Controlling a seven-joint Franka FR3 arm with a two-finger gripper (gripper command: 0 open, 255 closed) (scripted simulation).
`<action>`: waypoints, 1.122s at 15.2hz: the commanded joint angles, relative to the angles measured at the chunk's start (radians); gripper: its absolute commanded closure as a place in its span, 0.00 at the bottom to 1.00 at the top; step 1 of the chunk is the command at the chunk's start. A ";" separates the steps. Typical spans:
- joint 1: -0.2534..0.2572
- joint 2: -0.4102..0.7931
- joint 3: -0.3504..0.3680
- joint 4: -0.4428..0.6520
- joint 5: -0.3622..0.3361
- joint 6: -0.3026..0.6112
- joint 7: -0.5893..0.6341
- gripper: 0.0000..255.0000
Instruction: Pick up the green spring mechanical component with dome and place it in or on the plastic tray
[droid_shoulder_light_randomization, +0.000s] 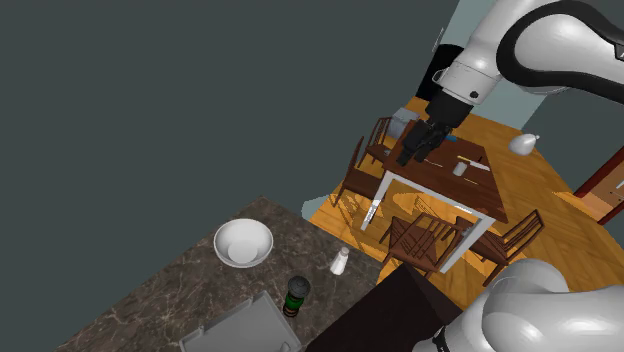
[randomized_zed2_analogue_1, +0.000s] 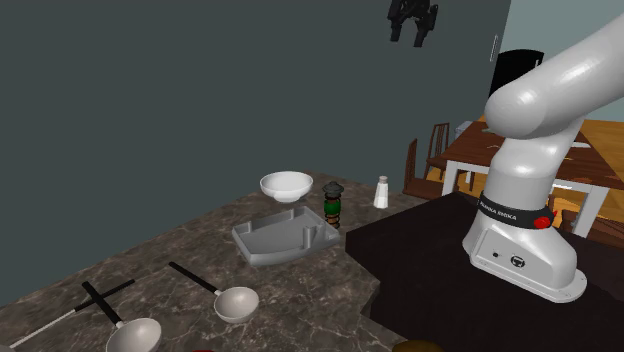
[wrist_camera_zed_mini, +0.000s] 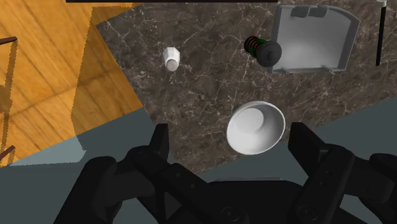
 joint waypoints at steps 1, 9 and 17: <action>0.000 0.000 0.000 0.000 0.000 0.000 0.000 0.00; 0.042 0.051 0.111 -0.187 0.050 0.216 0.070 0.00; 0.089 0.197 0.230 -0.305 0.099 0.457 0.143 0.00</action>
